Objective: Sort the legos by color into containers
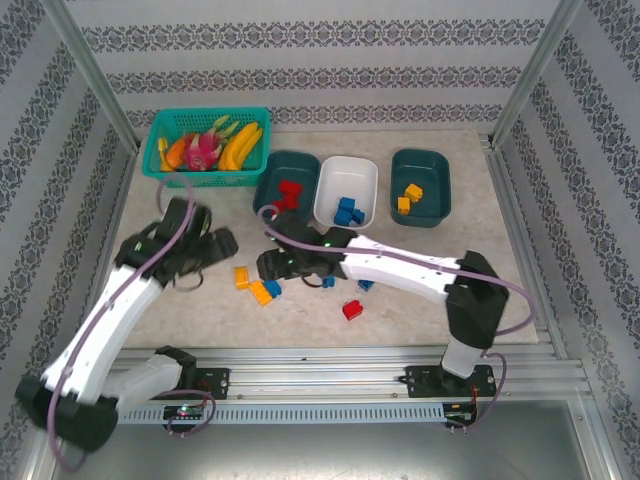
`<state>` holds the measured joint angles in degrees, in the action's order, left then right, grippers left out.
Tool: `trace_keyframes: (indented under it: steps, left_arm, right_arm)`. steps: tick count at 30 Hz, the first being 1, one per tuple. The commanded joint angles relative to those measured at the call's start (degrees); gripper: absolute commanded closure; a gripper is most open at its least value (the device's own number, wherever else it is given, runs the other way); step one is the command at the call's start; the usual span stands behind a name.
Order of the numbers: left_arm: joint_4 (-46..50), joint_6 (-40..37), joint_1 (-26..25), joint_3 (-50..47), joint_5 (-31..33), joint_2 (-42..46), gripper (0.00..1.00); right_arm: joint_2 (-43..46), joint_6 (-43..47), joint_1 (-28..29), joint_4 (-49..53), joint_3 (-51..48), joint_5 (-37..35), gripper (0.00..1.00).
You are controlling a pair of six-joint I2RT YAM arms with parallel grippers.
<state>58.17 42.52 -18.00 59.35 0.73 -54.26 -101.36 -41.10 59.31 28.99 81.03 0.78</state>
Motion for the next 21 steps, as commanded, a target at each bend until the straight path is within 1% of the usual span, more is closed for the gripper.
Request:
trace_keyframes:
  steps: [1, 3, 5, 10, 14, 19, 21]
  left_arm:
    - [7.61, 3.80, -0.03, -5.59, -2.95, 12.91, 0.15]
    - [10.84, 4.52, -0.05, -7.58, -4.56, 20.47, 0.15]
    - [14.26, 4.89, -0.04, -8.44, -5.55, 25.66, 0.15]
    - [18.50, 1.09, -0.10, -7.27, -8.78, 32.58, 0.15]
    - [19.78, -2.29, -0.02, -5.90, -9.95, 35.46, 0.13]
    - [20.44, -4.63, -0.02, -5.31, -12.85, 36.17, 0.13]
    - [21.07, -5.17, -0.07, -4.94, -12.94, 36.14, 0.12]
  right_arm:
    - [-5.18, -2.86, 2.56, 2.90, 6.14, -5.91, 0.38]
    - [-9.15, -3.37, 3.77, 4.20, 9.94, -7.22, 0.39]
    - [-13.17, -4.26, 4.81, 6.20, 14.07, -8.51, 0.40]
    - [-21.50, -6.02, 6.26, 9.43, 21.92, -12.29, 0.43]
    - [-26.45, -6.45, 6.37, 10.82, 26.51, -14.32, 0.42]
    - [-32.03, -6.03, 6.51, 13.37, 32.33, -16.15, 0.38]
    - [-34.07, -5.49, 6.46, 13.82, 34.36, -16.32, 0.37]
